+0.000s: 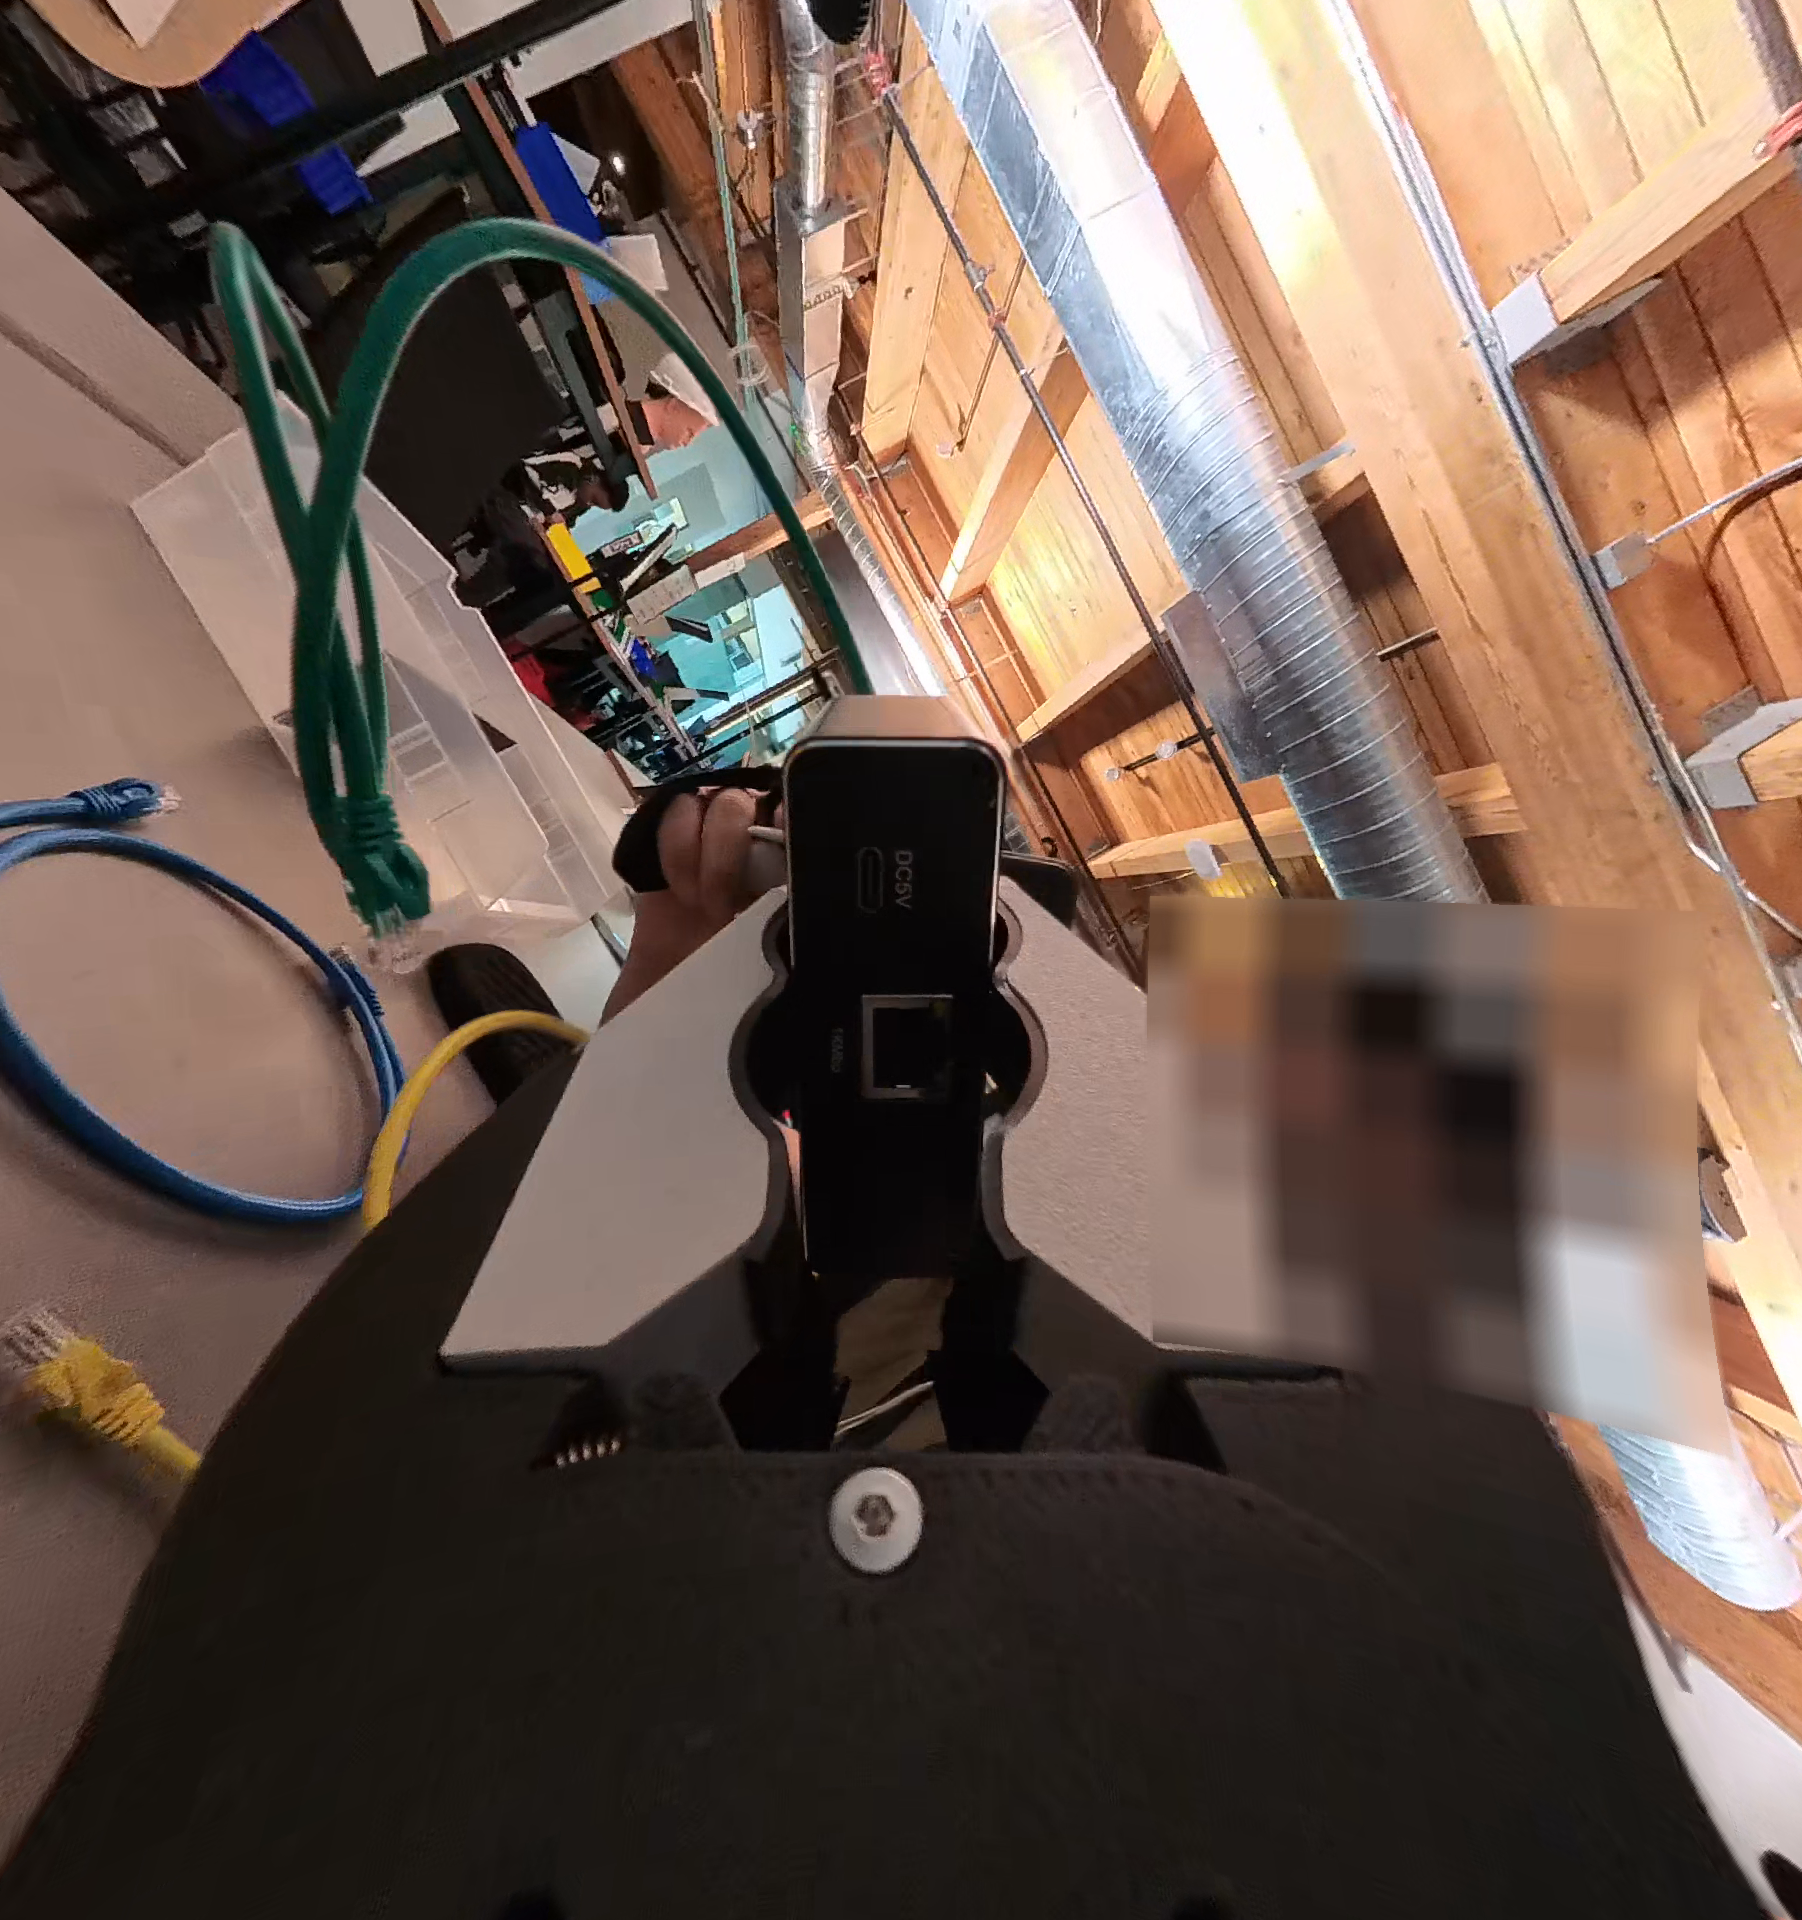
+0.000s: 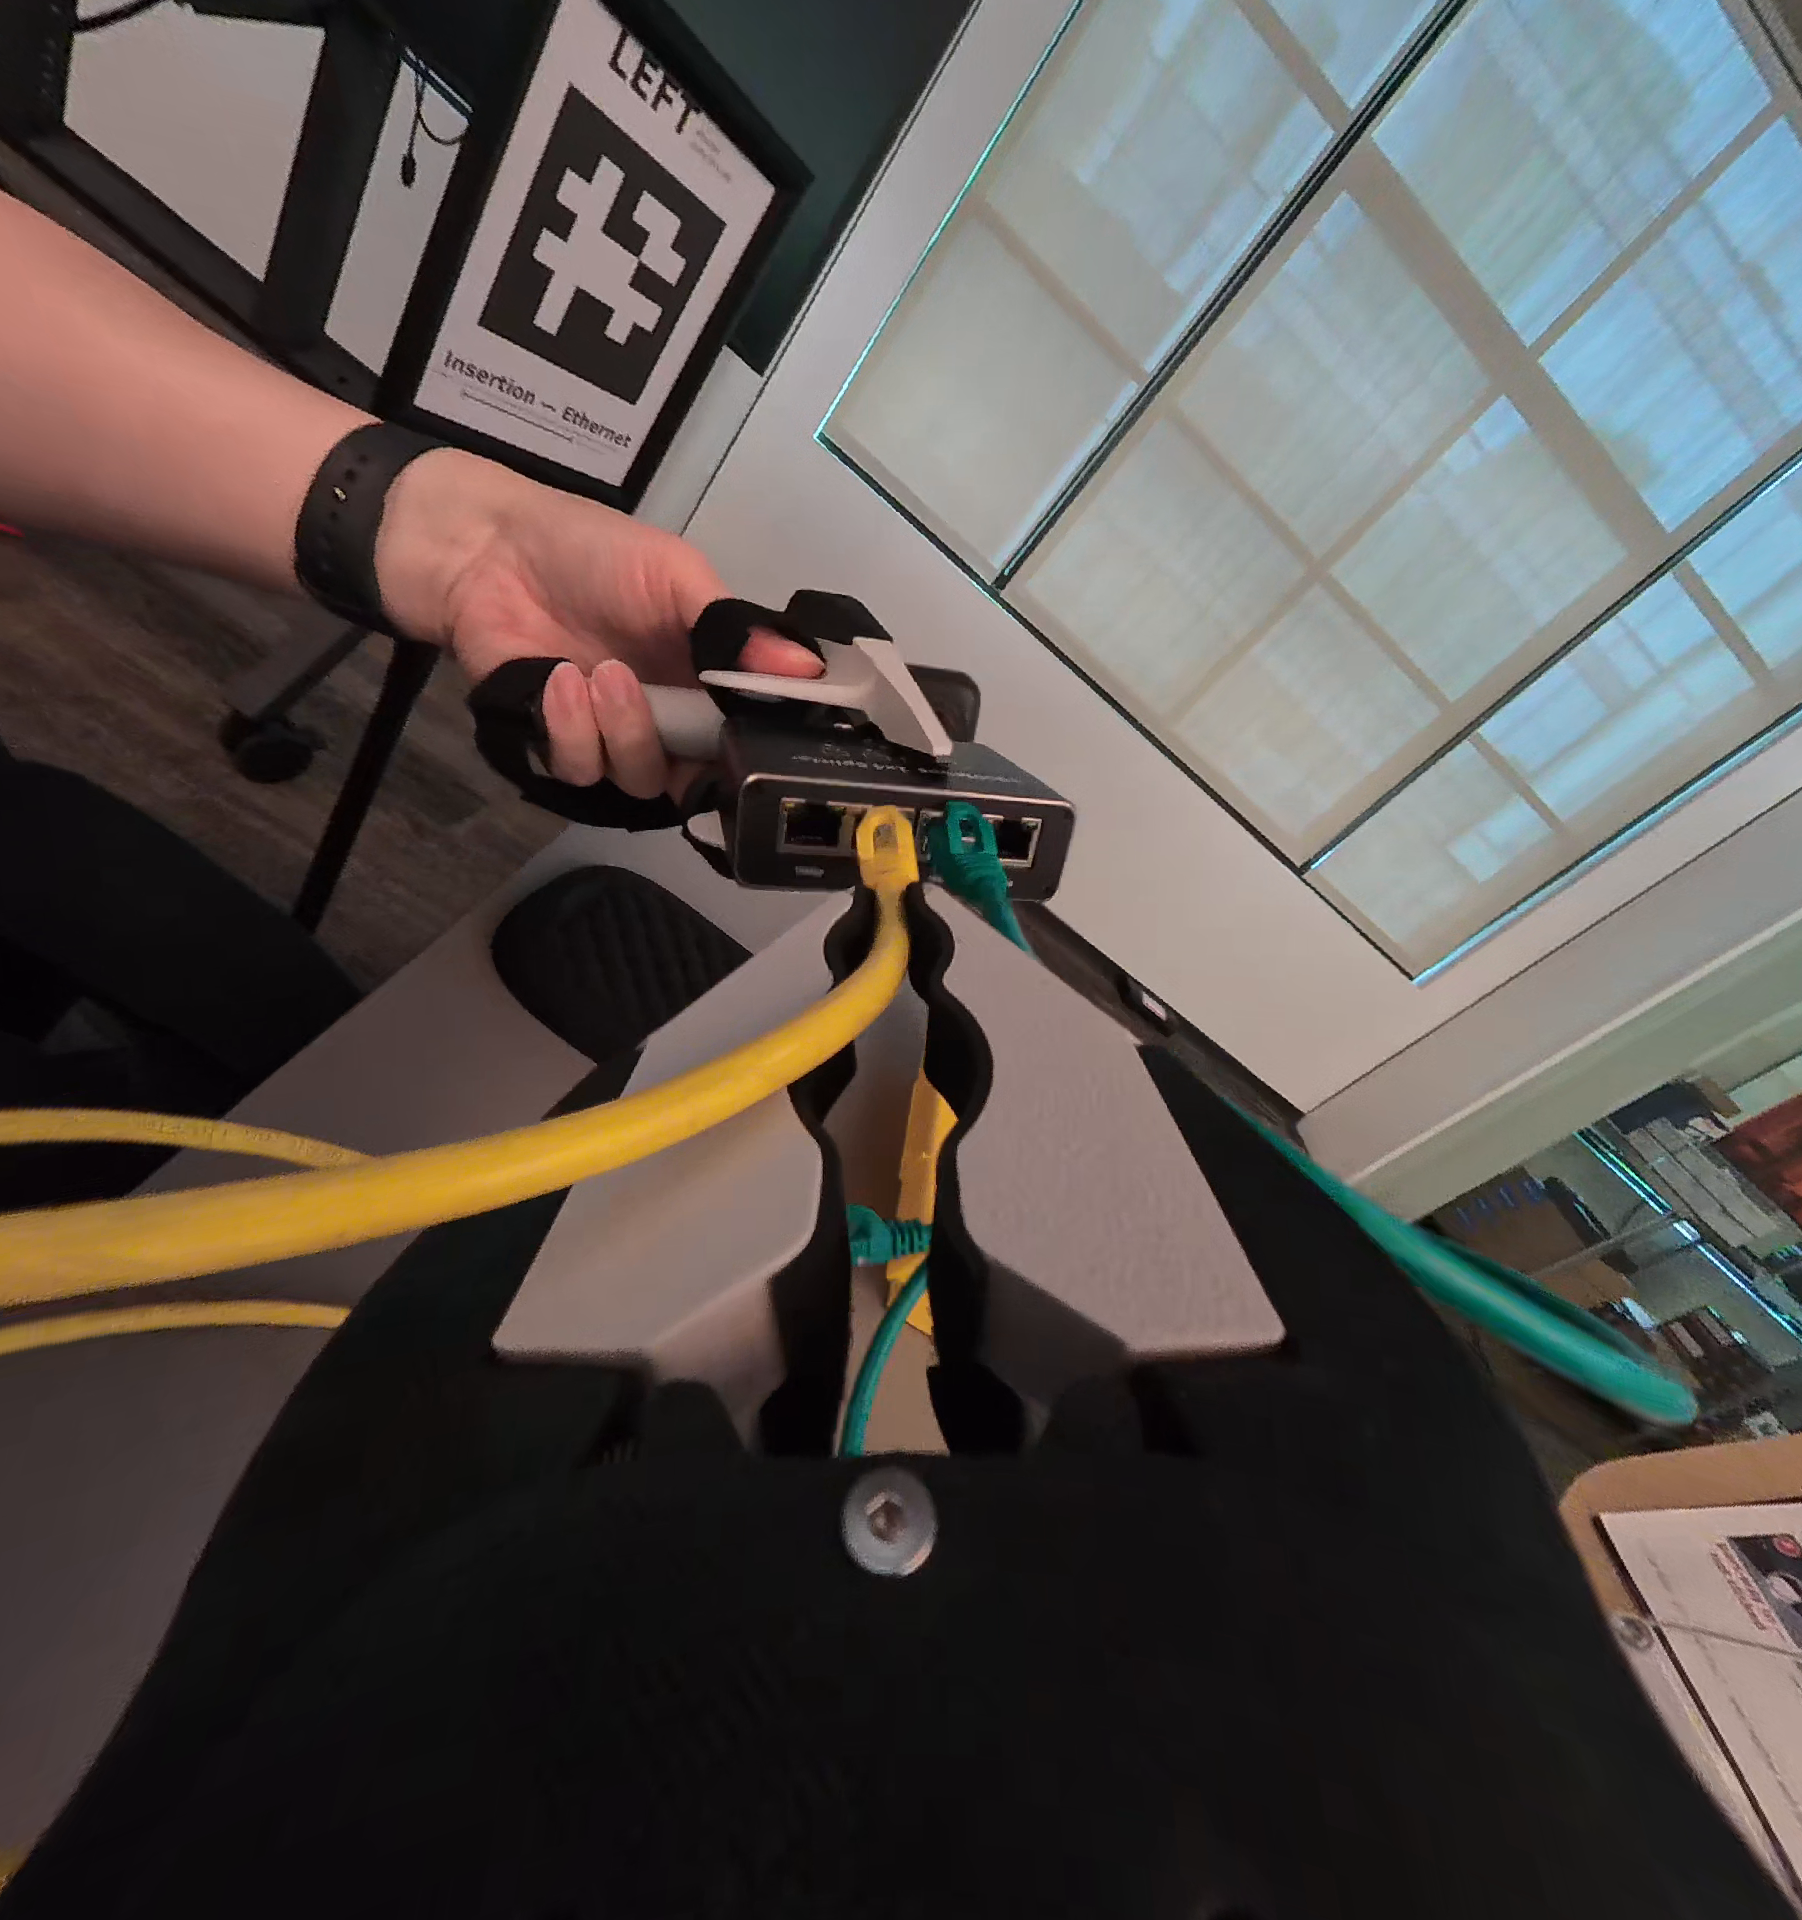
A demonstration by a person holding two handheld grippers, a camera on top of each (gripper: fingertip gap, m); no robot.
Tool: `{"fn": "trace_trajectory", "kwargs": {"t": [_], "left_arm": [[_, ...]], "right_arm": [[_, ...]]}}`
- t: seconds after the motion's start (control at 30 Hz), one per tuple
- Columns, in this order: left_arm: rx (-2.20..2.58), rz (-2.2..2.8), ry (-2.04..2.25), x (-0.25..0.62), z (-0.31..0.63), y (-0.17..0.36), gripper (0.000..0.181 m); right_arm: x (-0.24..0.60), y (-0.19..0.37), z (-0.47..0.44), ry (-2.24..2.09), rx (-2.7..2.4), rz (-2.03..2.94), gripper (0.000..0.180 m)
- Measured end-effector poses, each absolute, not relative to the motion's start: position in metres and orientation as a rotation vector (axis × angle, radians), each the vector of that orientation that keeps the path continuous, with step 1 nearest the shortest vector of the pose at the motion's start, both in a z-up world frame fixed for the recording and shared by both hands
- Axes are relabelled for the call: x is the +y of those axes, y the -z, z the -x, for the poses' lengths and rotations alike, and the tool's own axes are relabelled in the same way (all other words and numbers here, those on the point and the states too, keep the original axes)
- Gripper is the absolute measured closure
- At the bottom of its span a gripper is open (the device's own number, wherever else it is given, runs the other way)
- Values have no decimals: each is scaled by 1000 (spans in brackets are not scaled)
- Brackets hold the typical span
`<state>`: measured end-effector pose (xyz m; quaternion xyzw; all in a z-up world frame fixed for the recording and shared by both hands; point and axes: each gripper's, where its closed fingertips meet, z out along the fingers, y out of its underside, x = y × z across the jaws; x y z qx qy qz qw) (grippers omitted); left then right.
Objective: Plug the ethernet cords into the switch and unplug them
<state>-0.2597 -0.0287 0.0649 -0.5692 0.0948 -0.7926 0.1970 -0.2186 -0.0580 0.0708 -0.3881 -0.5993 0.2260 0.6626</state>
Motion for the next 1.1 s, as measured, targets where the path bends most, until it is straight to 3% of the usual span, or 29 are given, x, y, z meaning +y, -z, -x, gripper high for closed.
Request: {"fn": "trace_trajectory", "kwargs": {"t": [0.67, 1.1], "left_arm": [[331, 1571, 2181, -36, 245, -77, 150], [207, 1518, 2154, -22, 243, -72, 148]], "right_arm": [[-59, -76, 210, -763, -1298, 858, 174], [-54, -71, 214, -696, -1273, 886, 174]]}}
